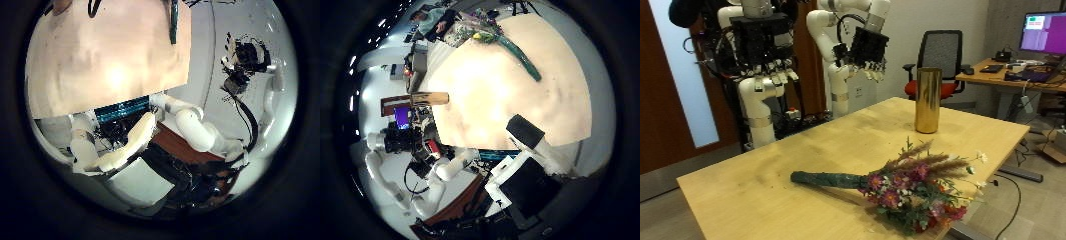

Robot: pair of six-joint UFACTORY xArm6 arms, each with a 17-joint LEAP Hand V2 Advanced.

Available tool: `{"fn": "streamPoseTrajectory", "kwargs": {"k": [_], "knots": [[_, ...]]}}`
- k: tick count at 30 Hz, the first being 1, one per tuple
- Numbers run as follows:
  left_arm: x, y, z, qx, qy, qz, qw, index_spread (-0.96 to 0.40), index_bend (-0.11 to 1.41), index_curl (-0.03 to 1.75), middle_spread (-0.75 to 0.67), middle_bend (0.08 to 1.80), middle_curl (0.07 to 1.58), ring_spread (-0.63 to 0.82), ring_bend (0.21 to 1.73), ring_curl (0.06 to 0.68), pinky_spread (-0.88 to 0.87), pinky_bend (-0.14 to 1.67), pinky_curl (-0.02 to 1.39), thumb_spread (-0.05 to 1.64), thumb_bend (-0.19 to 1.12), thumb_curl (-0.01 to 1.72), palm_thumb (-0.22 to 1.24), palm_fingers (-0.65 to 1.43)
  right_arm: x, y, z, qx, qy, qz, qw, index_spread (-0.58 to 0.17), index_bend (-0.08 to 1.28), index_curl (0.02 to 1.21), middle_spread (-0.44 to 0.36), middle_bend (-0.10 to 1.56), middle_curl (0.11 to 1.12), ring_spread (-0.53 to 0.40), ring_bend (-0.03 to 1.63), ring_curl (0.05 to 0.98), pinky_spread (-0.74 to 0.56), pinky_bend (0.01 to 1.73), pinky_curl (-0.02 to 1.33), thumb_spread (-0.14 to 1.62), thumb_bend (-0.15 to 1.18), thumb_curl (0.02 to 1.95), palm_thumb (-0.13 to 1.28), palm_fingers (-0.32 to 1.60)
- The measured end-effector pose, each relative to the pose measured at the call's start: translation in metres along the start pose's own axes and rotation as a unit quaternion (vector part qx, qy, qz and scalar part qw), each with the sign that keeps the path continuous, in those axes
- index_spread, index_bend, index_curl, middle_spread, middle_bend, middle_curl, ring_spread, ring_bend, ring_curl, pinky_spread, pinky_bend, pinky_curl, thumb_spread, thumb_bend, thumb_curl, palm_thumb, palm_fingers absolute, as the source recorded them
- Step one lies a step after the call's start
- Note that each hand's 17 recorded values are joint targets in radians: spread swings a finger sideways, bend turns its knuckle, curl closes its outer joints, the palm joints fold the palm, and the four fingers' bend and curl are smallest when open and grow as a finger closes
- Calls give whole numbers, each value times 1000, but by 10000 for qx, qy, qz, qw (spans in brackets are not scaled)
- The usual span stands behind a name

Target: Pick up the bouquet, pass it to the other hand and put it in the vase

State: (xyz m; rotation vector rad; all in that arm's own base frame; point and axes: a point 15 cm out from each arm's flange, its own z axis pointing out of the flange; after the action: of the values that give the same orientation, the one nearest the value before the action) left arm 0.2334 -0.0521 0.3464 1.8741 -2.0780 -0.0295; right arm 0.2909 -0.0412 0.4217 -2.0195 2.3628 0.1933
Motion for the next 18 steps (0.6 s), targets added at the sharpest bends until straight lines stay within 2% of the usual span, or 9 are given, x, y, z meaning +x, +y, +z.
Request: {"fn": "streamPoseTrajectory", "kwargs": {"k": [7,14,18], "knots": [[-1,-4,3,-41,-47,43,10000,246,194,400,388,202,333,561,337,221,506,171,212,943,-28,306,458,127,0,-16,7,-17,-16,32,10000,-269,161,268,81,209,335,153,394,223,341,316,296,1099,-23,365,675,260],[-2,-10,-2,-34,-261,288,9992,245,193,400,388,214,336,563,335,217,506,170,210,943,-28,307,458,129,1,-21,12,-75,-32,66,9999,-259,155,264,82,218,336,149,407,224,334,319,295,1132,-23,355,638,266],[-2,-12,-9,39,-290,456,9985,243,191,400,386,213,336,561,339,218,506,169,209,943,-28,307,458,131,-10,-41,12,21,-377,323,9988,-249,147,254,69,251,342,129,438,226,328,335,294,1140,-24,346,604,304]]}}
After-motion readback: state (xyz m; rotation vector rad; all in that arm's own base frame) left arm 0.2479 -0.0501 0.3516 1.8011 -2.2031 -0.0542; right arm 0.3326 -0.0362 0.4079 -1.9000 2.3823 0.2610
